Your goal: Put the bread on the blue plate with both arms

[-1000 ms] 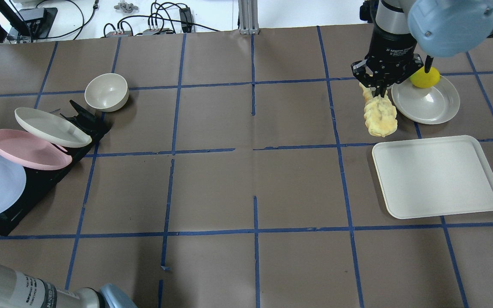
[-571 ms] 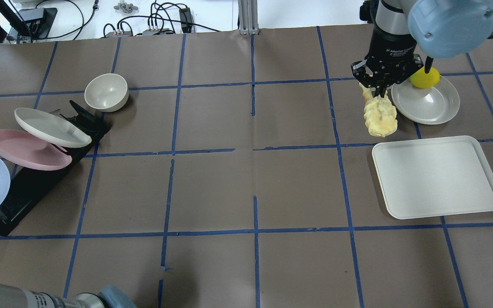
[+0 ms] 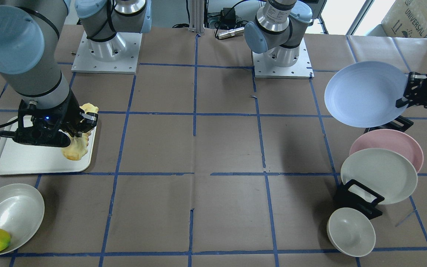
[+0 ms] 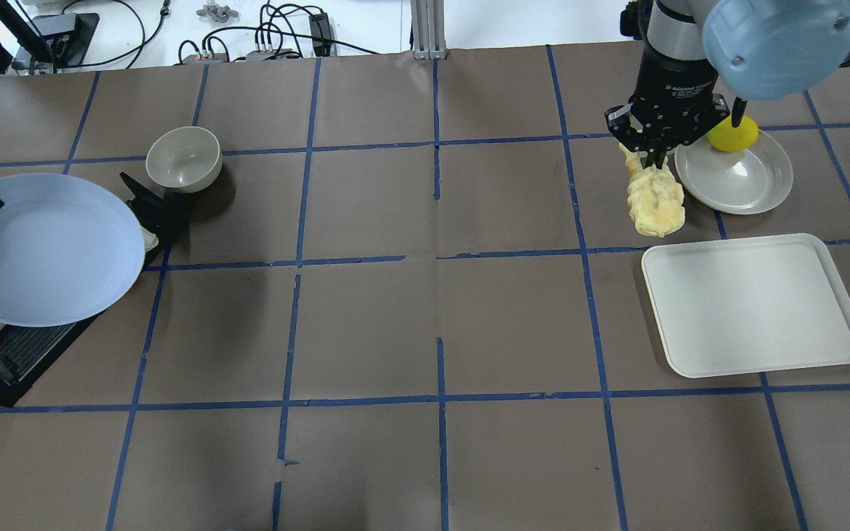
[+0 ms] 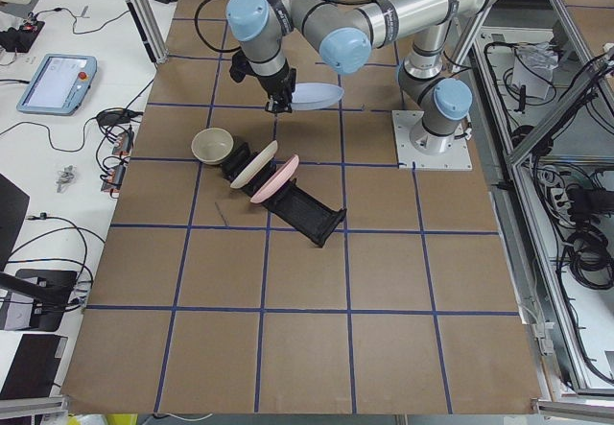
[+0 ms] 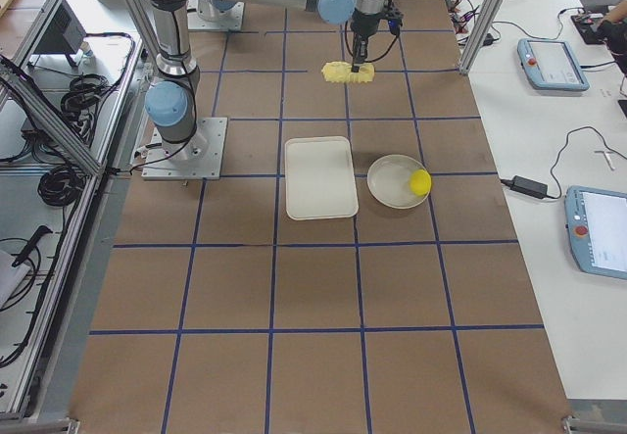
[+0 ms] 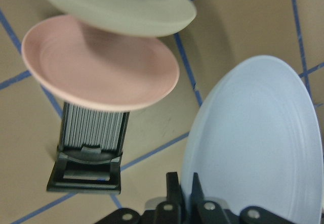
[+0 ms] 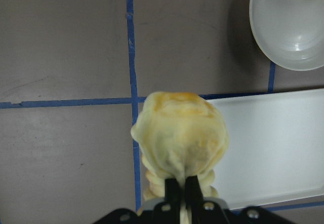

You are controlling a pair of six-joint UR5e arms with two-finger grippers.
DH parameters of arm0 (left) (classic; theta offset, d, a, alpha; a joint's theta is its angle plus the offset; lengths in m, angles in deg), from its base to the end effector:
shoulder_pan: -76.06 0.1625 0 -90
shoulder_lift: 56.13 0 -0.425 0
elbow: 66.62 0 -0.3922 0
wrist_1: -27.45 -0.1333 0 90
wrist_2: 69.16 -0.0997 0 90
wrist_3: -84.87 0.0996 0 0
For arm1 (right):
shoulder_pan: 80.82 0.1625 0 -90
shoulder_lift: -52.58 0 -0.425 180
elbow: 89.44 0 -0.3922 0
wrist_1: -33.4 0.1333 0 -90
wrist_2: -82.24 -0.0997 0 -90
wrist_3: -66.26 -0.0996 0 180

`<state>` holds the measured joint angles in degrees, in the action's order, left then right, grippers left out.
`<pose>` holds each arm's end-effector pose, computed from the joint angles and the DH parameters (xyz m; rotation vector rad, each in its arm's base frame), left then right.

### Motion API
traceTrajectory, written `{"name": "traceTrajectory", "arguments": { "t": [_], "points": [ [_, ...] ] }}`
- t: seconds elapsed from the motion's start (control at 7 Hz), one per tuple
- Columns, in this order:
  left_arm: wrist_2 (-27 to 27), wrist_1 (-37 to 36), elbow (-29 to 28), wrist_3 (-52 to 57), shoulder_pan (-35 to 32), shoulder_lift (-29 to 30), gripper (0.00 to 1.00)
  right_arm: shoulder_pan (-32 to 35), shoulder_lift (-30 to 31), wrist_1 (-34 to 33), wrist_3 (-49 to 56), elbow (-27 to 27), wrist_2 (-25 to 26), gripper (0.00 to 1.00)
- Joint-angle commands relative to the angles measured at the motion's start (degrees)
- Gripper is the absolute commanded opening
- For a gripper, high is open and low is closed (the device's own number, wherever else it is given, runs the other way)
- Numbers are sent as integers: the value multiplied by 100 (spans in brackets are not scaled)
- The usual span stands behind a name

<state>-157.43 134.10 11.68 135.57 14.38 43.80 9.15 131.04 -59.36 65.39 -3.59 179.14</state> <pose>0.1343 -0.5366 0.4714 -0.5651 -2.8865 -0.2681 0.1210 -0.5654 0.4219 -0.0163 -3.0182 -0.1207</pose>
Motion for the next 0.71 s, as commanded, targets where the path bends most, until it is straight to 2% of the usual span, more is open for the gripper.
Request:
{"name": "traceTrajectory", "arguments": {
  "t": [0.0, 0.14, 0.29, 0.43, 0.57],
  "points": [
    [239, -31, 10, -1077, -1226, 62, 4, 212, -32, -83, -281, -16, -14, 11],
    [371, -214, 53, -1932, -1798, 88, 4, 257, -41, -75, -300, -16, -14, 11],
    [459, -668, 45, -2246, -2169, 297, 4, 257, -24, -32, -344, 10, -22, 10],
    [930, -968, 45, -2684, -2521, 612, 4, 222, -41, 82, -553, 36, -440, 10],
    [996, -1224, 36, -2793, -2794, 920, 4, 222, -50, 109, -581, 54, -479, 10]
  ]
}}
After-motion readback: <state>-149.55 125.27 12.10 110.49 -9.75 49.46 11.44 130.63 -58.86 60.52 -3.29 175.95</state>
